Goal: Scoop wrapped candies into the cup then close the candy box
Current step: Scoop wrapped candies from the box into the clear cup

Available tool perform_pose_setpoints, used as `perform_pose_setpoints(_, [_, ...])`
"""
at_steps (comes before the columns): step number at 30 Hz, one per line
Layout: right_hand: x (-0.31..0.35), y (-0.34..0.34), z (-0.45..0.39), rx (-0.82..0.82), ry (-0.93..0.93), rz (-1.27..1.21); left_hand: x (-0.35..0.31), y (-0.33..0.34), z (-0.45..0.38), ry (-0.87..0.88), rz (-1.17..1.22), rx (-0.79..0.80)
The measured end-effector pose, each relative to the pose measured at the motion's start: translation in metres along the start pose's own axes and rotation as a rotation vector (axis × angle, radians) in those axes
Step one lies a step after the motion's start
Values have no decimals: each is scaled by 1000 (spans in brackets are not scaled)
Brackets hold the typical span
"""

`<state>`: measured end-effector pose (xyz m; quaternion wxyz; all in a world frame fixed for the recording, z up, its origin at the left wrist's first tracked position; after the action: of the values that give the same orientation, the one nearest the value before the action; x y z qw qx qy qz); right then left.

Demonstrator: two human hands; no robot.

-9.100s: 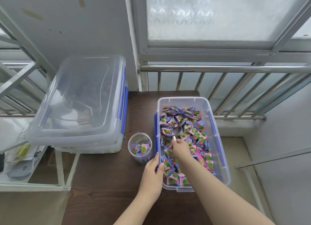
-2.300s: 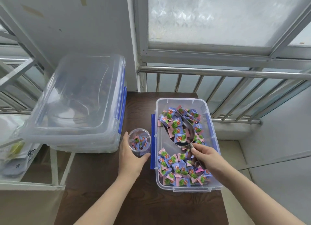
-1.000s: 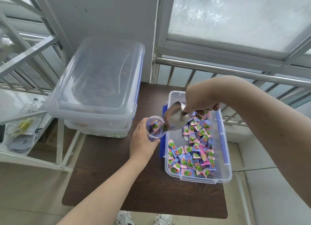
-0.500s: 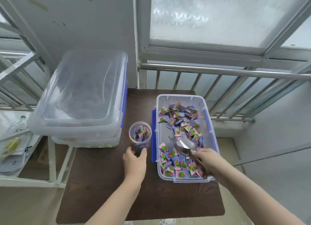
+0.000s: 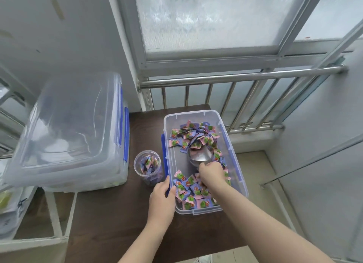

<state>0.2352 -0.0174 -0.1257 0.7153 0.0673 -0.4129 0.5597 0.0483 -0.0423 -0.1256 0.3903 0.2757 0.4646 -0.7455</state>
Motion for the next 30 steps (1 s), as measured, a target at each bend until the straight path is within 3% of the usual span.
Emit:
perform_pose_setpoints(7, [41, 14, -42, -10, -49, -78, 6, 2, -6, -13, -16, 28])
perform_pose_setpoints(12, [34, 25, -62, 90, 106, -250, 8, 3, -8, -9, 3, 36])
perform_pose_setpoints(15, [28, 28, -58, 100, 98, -357, 9, 5, -8, -8, -5, 31])
perform_pose_setpoints(24, [-3, 22, -53, 112, -5, -348, 8, 6, -9, -14, 3, 34])
perform_pose_setpoints(30, [5, 20, -61, 129, 41, -358, 11, 7, -9, -11, -37, 28])
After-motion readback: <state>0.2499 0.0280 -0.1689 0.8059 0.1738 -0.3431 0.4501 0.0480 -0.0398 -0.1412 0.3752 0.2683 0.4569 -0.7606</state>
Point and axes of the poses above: each hand's wrist, its own z-axis away from the middle knuckle, its own y-axis out of the palm, x = y × z, the point moved 3 cm from there along -z, towards the middle knuckle, and after that the axes turned 5 degrees about -z, right-handed, at the moved point
